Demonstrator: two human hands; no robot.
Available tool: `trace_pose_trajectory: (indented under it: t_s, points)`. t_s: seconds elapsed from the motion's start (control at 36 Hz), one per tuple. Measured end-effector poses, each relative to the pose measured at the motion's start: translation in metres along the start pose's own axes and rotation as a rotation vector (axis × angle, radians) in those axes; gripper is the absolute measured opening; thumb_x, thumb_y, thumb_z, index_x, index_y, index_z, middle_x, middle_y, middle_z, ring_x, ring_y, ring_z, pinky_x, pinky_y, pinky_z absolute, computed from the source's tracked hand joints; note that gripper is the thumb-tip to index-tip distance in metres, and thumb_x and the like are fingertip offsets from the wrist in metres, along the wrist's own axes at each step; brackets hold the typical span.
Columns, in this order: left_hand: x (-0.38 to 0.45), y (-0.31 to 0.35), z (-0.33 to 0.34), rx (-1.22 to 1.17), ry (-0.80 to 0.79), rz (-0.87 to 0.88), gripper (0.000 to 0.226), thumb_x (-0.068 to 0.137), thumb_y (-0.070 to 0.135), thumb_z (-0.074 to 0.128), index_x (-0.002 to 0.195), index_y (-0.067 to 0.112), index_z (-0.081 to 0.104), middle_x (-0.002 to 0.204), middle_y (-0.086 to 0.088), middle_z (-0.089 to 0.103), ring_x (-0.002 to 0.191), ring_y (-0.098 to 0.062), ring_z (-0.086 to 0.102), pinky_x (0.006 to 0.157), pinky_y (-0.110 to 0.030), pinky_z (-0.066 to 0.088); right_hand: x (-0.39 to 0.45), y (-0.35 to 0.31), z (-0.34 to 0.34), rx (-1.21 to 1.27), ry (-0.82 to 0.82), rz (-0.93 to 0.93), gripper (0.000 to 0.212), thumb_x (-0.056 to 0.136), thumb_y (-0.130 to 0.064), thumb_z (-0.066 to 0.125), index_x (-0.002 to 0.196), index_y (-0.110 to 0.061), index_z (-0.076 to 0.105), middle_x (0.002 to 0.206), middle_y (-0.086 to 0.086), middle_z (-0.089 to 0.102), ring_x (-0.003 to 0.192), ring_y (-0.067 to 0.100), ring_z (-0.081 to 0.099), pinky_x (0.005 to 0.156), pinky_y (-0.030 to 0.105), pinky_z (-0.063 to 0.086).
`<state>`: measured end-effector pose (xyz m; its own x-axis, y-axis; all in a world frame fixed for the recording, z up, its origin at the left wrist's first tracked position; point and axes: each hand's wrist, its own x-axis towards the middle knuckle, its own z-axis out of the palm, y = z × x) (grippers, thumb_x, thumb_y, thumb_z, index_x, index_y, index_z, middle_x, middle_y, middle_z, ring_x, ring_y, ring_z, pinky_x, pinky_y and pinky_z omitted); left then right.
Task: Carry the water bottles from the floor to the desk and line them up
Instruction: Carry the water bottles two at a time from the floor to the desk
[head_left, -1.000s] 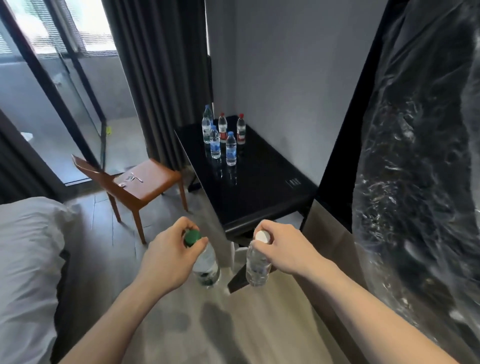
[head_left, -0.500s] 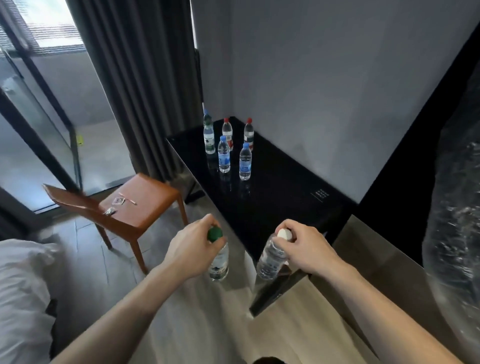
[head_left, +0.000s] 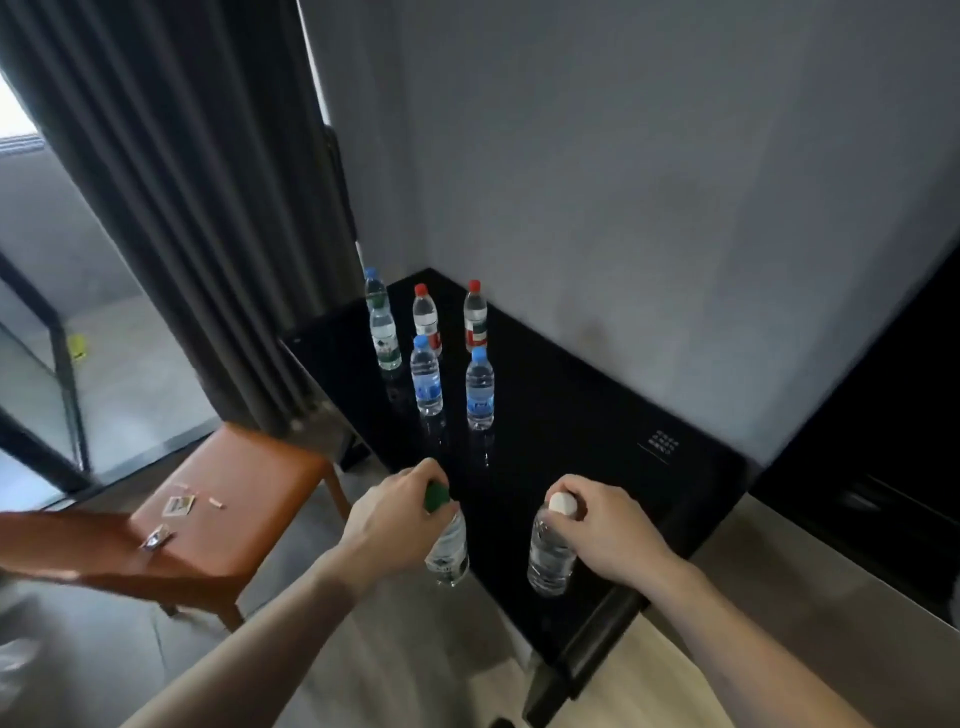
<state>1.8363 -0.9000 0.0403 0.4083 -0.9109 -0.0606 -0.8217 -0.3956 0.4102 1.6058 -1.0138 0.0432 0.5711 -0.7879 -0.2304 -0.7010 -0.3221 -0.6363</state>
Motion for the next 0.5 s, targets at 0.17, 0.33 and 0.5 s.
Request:
trace_pose_trajectory:
  t_s: [0.17,0.33,0.5]
  points:
    - [0.077,-0.016,-0.002,0.035,-0.047,0.024,0.028,0.093,0.051,0.053,0.118,0.037,0.053,0.103,0.016,0.058,0.086,-0.011,0.056,0.067,-0.028,0.042,0.075,0.001,0.002,0.023,0.001,0.04,0.01,0.093,-0.05,0.064,0.093,-0.04,0.061,0.089,-0.014,0.069,0.081,0.005,0.067,0.075,0.035,0.061]
    - [0.143,-0.032,-0.006,0.06,-0.108,0.038,0.017,0.094,0.049,0.051,0.105,0.036,0.052,0.101,0.014,0.057,0.084,-0.012,0.056,0.064,-0.028,0.04,0.132,-0.005,0.009,0.037,0.012,0.092,0.009,0.094,-0.046,0.064,0.09,-0.039,0.06,0.089,-0.013,0.069,0.08,0.007,0.068,0.074,0.034,0.061]
    - [0.208,-0.054,-0.002,0.117,-0.198,0.108,0.021,0.094,0.05,0.052,0.107,0.034,0.051,0.101,0.014,0.056,0.085,-0.014,0.057,0.067,-0.029,0.042,0.183,-0.015,0.019,0.078,0.018,0.183,0.007,0.097,-0.042,0.061,0.091,-0.038,0.061,0.089,-0.011,0.069,0.08,0.008,0.067,0.075,0.034,0.06]
